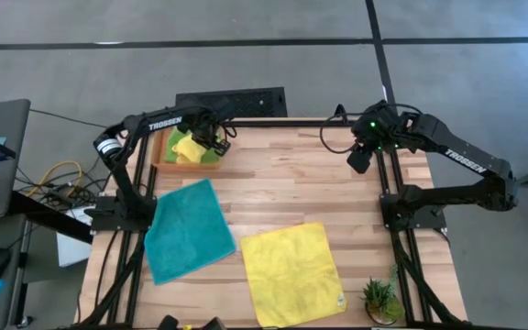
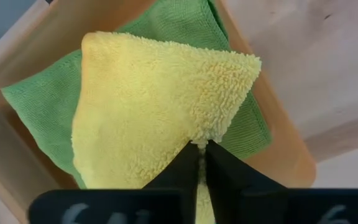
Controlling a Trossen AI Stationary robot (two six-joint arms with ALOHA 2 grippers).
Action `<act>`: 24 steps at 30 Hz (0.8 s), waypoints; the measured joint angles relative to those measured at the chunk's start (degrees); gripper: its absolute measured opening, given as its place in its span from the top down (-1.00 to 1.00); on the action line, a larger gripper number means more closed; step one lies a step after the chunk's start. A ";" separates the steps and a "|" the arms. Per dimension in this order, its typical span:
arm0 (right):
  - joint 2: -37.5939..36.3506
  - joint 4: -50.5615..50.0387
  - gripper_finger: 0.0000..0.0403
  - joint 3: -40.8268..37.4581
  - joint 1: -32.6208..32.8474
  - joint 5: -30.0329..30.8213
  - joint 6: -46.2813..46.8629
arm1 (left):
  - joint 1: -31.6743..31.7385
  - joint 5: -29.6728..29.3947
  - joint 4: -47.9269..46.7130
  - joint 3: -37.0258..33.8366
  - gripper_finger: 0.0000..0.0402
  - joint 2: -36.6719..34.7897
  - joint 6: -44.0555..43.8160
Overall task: Fold microfiber towels
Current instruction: Stack the top yellow microfiber towel on top of the green microfiber towel
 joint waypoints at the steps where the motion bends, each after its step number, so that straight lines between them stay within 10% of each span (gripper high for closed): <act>1: 0.00 0.00 0.09 0.00 -0.01 0.00 0.00 | -0.02 0.22 0.02 0.00 0.87 0.00 -0.21; 14: 0.00 0.02 0.09 0.00 -0.02 0.00 0.02 | -0.57 11.95 1.07 1.28 0.21 -0.88 -1.10; 20: 0.00 0.02 0.09 0.00 -0.02 0.00 0.50 | 0.08 -3.88 -0.75 3.23 0.22 -2.43 0.44; 24: 0.02 0.02 0.09 0.00 -0.02 0.00 0.50 | 1.93 -4.58 0.34 1.19 0.23 -2.07 0.44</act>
